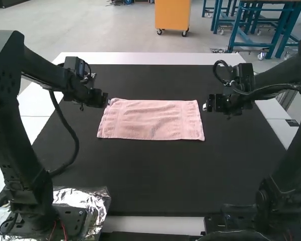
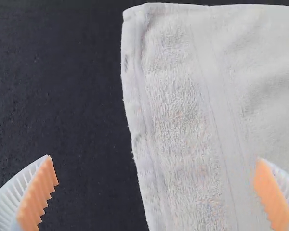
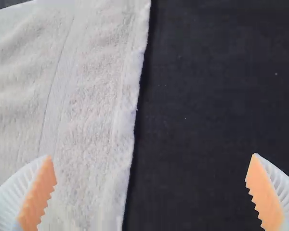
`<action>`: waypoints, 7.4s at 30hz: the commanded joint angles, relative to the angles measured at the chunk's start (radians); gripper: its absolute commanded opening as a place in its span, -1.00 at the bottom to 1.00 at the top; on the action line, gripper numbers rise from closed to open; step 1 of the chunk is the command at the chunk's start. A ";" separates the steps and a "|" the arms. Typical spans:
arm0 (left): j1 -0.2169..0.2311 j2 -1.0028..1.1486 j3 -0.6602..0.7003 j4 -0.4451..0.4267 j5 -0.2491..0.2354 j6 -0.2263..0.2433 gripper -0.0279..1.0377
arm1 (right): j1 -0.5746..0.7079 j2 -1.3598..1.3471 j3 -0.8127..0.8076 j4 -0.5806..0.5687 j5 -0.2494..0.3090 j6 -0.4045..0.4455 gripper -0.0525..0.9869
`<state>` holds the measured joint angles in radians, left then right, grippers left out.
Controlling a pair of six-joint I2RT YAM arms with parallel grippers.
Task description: Fold the towel.
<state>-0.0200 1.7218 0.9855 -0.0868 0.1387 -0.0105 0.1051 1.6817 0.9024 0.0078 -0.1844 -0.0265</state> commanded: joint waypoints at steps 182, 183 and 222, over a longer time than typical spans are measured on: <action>0.112 -0.309 -0.283 0.237 0.093 -0.022 0.87 | 0.295 0.012 0.020 0.008 -0.231 0.100 -0.94; 0.120 -0.309 -0.283 0.237 0.093 -0.022 0.87 | 0.312 0.030 0.038 0.014 -0.231 0.108 -0.94; 0.221 -0.309 -0.352 0.298 0.118 0.004 0.87 | 0.653 0.337 0.572 -0.015 -0.369 0.131 0.84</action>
<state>0.1989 1.4212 0.6296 0.2035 0.2405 -0.0154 0.7528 2.1094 1.4376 -0.0113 -0.5179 0.1150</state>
